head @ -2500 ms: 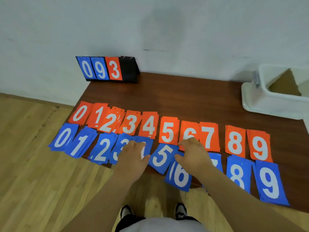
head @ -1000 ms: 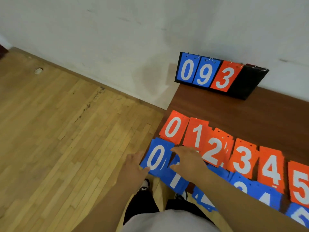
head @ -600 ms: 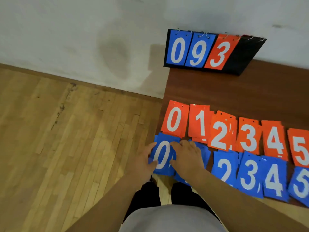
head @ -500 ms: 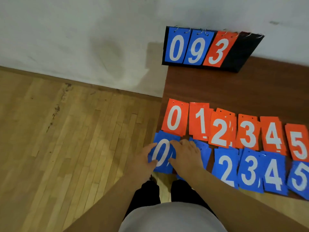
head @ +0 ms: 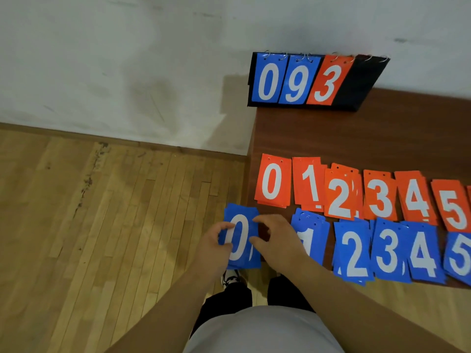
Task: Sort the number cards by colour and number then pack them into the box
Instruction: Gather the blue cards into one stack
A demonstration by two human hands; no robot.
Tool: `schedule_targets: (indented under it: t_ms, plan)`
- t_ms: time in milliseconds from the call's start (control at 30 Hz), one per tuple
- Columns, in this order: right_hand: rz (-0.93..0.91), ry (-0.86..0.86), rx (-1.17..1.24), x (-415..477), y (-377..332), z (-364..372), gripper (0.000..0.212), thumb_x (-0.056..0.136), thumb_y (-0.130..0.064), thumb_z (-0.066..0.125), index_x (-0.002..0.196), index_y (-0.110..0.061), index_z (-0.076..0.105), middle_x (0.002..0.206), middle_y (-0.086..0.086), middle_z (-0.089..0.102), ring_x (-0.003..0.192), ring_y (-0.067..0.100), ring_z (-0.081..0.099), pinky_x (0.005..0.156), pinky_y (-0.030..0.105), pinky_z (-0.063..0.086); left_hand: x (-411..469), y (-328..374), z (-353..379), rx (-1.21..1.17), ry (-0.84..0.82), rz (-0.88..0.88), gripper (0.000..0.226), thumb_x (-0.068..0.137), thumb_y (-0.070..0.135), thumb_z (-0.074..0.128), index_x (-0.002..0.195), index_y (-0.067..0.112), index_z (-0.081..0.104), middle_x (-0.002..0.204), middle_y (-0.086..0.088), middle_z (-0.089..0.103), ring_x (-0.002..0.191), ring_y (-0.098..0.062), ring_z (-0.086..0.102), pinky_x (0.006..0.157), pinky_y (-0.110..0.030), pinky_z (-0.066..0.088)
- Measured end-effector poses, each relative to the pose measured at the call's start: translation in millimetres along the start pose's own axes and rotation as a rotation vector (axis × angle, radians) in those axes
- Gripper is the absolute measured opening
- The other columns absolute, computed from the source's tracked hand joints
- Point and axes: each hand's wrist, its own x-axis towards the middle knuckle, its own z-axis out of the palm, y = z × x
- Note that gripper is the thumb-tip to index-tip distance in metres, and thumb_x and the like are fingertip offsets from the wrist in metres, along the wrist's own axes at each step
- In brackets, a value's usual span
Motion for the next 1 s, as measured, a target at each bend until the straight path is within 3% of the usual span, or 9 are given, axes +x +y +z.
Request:
schedule_targets:
  t_ms: [167,300,467,567,700,800,867,1000]
  plan:
    - [0.109,-0.085,0.55,-16,-4,-26,0.024,0.098,-0.02,0.066,0.115,-0.036,0.057,0.125,-0.011,0.06,0.107,0.01,0.064,0.082,0.032,0.062,-21,36,9,-0.102,-0.08,0.066,0.054,0.092,-0.009,0.056,0.12,0.038,0.059,0.129,0.01,0.059,0.11,-0.016,0.064,0.079,-0.035,0.062]
    - [0.137,-0.019,0.56,-27,4,-48,0.021,0.099,-0.013,0.058,0.102,-0.034,0.057,0.111,-0.009,0.061,0.101,0.017,0.061,0.079,0.032,0.056,-44,66,36,0.046,-0.221,0.18,0.055,0.093,-0.007,0.045,0.12,0.041,0.05,0.122,0.009,0.056,0.101,-0.017,0.064,0.078,-0.036,0.062]
    - [0.163,-0.029,0.589,-52,35,-78,0.03,0.1,-0.012,0.056,0.104,-0.042,0.055,0.119,-0.008,0.06,0.105,0.018,0.063,0.067,0.023,0.055,-59,84,73,0.187,-0.286,0.278,0.051,0.097,-0.002,0.04,0.124,0.039,0.049,0.123,0.007,0.056,0.105,-0.015,0.063,0.082,-0.036,0.062]
    - [0.187,0.078,0.581,-61,58,-96,0.033,0.098,-0.009,0.056,0.104,-0.042,0.057,0.113,-0.008,0.062,0.096,0.018,0.065,0.067,0.033,0.06,-58,77,101,0.204,-0.32,0.281,0.047,0.1,0.004,0.046,0.131,0.039,0.048,0.126,0.007,0.057,0.107,-0.01,0.063,0.085,-0.032,0.061]
    - [0.26,0.147,0.551,-75,104,-127,0.03,0.099,-0.006,0.053,0.107,-0.034,0.058,0.099,-0.016,0.058,0.086,0.027,0.065,0.069,0.048,0.058,-51,56,143,0.336,-0.083,0.217,0.04,0.098,0.025,0.064,0.13,0.037,0.044,0.111,0.013,0.054,0.097,-0.006,0.062,0.071,-0.025,0.055]
    - [0.282,0.157,0.475,-86,146,-148,0.031,0.098,-0.004,0.052,0.105,-0.033,0.057,0.1,-0.011,0.057,0.066,0.022,0.055,0.056,0.041,0.052,-45,39,168,0.472,0.132,0.172,0.044,0.094,0.029,0.067,0.134,0.032,0.047,0.118,0.005,0.048,0.109,-0.018,0.057,0.088,-0.038,0.054]
    - [0.289,0.155,0.445,-91,171,-159,0.031,0.098,-0.004,0.053,0.105,-0.033,0.057,0.099,-0.007,0.057,0.07,0.024,0.056,0.057,0.043,0.053,-41,28,183,0.612,0.234,0.151,0.054,0.09,0.034,0.069,0.139,0.028,0.046,0.127,-0.003,0.049,0.117,-0.026,0.052,0.098,-0.042,0.049]
    - [0.249,0.125,0.401,-96,204,-171,0.03,0.097,-0.004,0.054,0.106,-0.032,0.057,0.103,-0.014,0.055,0.075,0.015,0.059,0.059,0.035,0.055,-39,18,209,0.836,0.323,0.092,0.071,0.09,0.043,0.067,0.15,0.033,0.031,0.142,-0.006,0.034,0.127,-0.032,0.036,0.099,-0.039,0.042]
